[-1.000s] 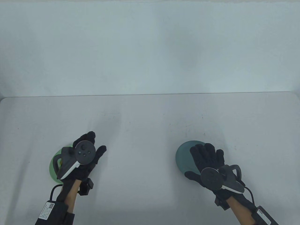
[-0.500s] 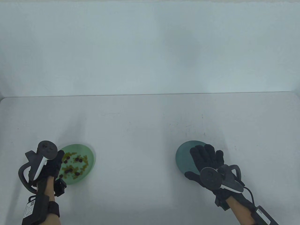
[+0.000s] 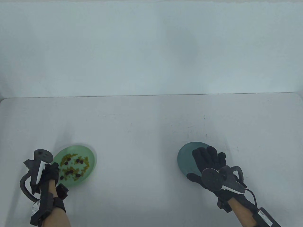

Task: Pick cranberries with hand pinch into plate

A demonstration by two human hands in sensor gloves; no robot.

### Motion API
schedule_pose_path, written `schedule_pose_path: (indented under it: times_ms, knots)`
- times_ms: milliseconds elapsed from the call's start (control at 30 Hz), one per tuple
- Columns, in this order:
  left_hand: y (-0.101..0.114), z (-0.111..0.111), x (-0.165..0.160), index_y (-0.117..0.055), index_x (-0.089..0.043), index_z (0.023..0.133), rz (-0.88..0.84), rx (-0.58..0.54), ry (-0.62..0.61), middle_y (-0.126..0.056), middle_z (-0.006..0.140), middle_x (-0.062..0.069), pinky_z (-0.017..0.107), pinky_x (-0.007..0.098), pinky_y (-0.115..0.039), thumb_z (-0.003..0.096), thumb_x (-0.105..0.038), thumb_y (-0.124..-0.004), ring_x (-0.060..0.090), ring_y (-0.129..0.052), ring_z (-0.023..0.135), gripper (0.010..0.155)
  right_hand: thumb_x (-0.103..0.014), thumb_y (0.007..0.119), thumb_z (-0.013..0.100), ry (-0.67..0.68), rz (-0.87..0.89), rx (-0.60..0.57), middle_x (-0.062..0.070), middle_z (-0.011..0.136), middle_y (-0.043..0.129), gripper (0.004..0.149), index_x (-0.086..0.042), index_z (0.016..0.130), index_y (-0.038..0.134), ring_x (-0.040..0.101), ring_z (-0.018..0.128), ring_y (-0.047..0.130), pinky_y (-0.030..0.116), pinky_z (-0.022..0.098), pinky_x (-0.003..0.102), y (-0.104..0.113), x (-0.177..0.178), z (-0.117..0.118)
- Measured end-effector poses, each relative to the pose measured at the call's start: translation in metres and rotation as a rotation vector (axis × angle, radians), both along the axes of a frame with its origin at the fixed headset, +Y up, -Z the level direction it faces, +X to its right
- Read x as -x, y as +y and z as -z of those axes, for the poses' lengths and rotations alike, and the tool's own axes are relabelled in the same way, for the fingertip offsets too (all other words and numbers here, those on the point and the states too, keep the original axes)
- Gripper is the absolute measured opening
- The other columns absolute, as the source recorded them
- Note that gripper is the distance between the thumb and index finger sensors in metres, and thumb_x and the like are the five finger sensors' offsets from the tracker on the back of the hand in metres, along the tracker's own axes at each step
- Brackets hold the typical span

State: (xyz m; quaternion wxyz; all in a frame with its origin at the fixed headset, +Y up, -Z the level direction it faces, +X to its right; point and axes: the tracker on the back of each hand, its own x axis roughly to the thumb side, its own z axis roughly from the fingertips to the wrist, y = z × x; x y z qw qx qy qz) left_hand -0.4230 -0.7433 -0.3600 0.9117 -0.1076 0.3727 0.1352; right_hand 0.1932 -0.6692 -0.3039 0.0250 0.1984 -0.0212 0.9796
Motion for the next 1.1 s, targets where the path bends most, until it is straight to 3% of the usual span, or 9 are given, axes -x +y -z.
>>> schedule_pose_path:
  times_ms: [333,567,1100]
  knots:
    - [-0.008,0.005,0.0,-0.073,-0.017,0.1,0.022,0.05,0.032,-0.076,0.095,0.006,0.055,0.045,-0.082,0.0564,-0.038,-0.076,0.027,-0.088,0.072,0.049,-0.072,0.046,0.051,-0.008,-0.004,0.007,0.019,0.125,0.038,0.092,-0.012,0.12,0.031,0.055,0.112,0.039,0.037,0.072,0.075,-0.001,0.0,0.001]
    - [-0.006,0.001,0.007,-0.075,-0.016,0.096,-0.09,0.029,0.075,-0.078,0.091,0.008,0.053,0.044,-0.082,0.0561,-0.035,-0.077,0.026,-0.09,0.069,0.044,-0.072,0.046,0.051,-0.009,-0.005,0.007,0.019,0.125,0.038,0.092,-0.012,0.12,0.031,0.055,0.112,0.039,0.037,0.073,0.075,-0.001,0.0,0.001]
    - [-0.007,-0.021,0.019,-0.069,-0.012,0.101,-0.527,-0.214,0.169,-0.09,0.085,0.009,0.049,0.04,-0.089,0.0579,-0.027,-0.074,0.024,-0.103,0.06,0.046,-0.072,0.046,0.051,-0.007,-0.01,-0.001,0.019,0.125,0.039,0.091,-0.013,0.12,0.033,0.055,0.112,0.04,0.038,0.072,0.075,-0.002,0.0,0.002]
